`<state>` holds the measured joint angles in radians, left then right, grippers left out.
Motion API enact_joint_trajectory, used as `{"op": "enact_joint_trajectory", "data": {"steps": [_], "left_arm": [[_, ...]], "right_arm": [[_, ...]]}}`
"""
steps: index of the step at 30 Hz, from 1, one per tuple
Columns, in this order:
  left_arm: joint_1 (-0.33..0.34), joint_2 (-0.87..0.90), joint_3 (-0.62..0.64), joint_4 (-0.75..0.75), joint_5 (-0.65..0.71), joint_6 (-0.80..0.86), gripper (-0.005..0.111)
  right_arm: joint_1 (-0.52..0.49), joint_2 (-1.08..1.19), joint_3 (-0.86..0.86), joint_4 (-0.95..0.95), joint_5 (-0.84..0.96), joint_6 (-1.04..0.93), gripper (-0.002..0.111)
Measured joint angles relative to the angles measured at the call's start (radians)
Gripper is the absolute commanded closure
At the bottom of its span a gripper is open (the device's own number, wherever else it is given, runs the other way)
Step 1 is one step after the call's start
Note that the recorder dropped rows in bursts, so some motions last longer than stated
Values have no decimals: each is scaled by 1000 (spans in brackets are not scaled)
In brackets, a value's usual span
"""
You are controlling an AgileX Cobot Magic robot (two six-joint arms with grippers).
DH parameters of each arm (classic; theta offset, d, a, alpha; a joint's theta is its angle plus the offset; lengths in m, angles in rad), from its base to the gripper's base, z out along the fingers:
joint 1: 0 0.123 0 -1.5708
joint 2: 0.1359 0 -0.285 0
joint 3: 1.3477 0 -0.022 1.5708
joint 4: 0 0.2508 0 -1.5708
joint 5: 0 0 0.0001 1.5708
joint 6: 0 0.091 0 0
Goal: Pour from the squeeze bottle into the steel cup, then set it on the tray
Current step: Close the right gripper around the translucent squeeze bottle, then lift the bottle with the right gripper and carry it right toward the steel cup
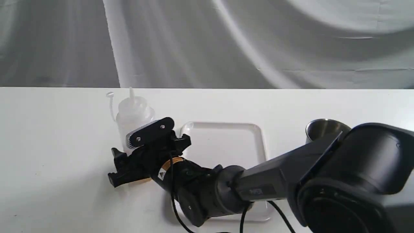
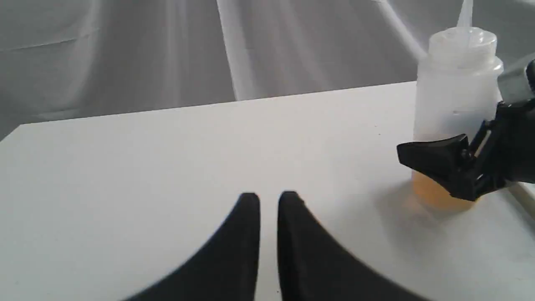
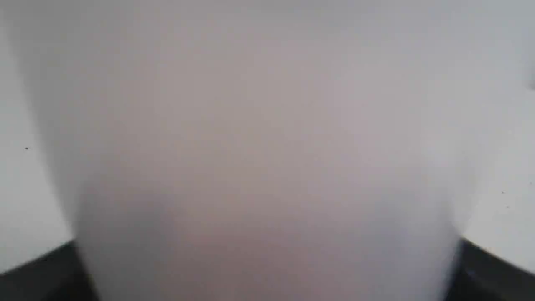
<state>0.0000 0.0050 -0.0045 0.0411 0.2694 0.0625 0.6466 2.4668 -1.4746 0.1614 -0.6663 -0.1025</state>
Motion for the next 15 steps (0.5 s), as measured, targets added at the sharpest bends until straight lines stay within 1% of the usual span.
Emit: {"op": "enact_joint_trajectory", "data": {"steps": [2,6,7,8,15], "left_arm": [[0,0,0,0,0,0,98],[0,0,0,0,0,0,98],[0,0,0,0,0,0,98],[0,0,0,0,0,0,98],[0,0,0,0,0,0,98]], "right_arm": [[0,0,0,-2,0,0,65],[0,0,0,-4,0,0,100],[0,0,0,-6,0,0,105],[0,0,0,-6,0,0,108],[0,0,0,-8,5,0,108]]}}
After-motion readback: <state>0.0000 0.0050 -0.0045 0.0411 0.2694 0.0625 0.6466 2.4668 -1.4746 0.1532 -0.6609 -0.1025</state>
